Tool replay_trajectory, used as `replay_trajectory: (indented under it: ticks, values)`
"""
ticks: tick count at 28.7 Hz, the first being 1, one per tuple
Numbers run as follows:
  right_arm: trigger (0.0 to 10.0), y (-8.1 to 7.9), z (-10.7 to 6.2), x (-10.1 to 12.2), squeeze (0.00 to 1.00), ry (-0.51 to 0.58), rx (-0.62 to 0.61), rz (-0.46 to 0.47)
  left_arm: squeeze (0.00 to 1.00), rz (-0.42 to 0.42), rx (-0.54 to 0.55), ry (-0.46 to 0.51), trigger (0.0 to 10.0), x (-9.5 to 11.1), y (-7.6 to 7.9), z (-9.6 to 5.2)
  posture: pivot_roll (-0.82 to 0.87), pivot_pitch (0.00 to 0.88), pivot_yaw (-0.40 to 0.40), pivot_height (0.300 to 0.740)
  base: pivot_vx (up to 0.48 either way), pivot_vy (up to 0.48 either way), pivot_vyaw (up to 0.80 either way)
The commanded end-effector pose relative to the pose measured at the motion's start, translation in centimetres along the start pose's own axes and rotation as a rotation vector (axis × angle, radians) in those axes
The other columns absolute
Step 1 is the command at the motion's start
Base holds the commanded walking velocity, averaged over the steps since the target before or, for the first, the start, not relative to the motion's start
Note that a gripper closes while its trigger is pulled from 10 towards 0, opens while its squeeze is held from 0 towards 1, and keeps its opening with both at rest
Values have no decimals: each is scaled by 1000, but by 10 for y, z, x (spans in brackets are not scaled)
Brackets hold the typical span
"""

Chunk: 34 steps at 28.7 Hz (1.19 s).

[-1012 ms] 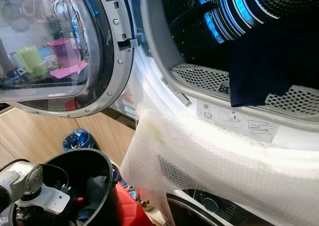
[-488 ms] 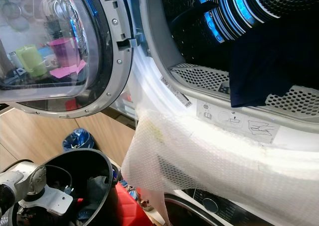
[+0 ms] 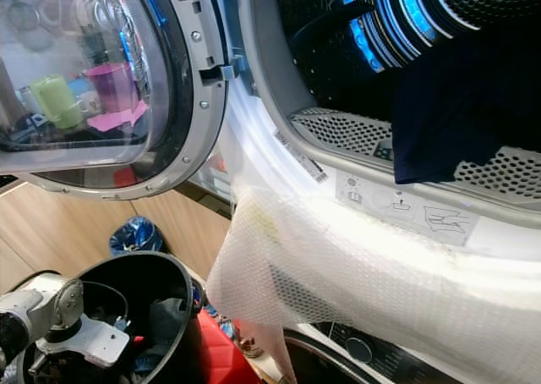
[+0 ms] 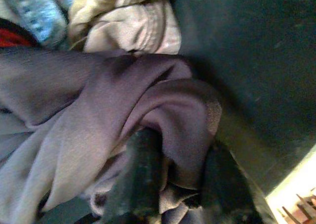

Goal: Clothes washing

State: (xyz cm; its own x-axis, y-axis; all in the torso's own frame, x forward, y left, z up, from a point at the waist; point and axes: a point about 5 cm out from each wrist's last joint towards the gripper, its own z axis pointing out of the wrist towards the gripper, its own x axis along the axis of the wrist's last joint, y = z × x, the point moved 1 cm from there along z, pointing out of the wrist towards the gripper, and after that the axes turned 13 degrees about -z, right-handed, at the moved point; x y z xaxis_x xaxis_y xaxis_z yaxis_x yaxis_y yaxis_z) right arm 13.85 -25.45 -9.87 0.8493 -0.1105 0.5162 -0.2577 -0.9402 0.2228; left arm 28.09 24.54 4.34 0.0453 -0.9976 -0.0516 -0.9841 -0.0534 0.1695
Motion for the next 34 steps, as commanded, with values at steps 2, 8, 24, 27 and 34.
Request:
replay_trajectory:
  ticks: [2,8,24,27,34]
  values:
    - [10000,-4,-1,-3,0,-7,13,5,0,-32,-4,5,0,-7,1,-1,63,0,132,740,0,0,0]
    - [10000,-4,-1,-2,0,0,21,-3,0,-38,-13,22,0,-5,1,-3,59,0,128,740,0,0,0]
    - [10000,-11,0,6,0,34,69,-27,0,-204,-161,477,0,17,8,-27,70,0,121,740,0,0,0]
    - [10000,-13,0,9,0,43,84,-41,0,-215,-173,613,0,23,7,-41,75,0,114,740,0,0,0]
    - [10000,-18,0,12,0,61,112,-53,0,-196,-196,956,0,48,9,-87,89,0,108,740,0,0,0]
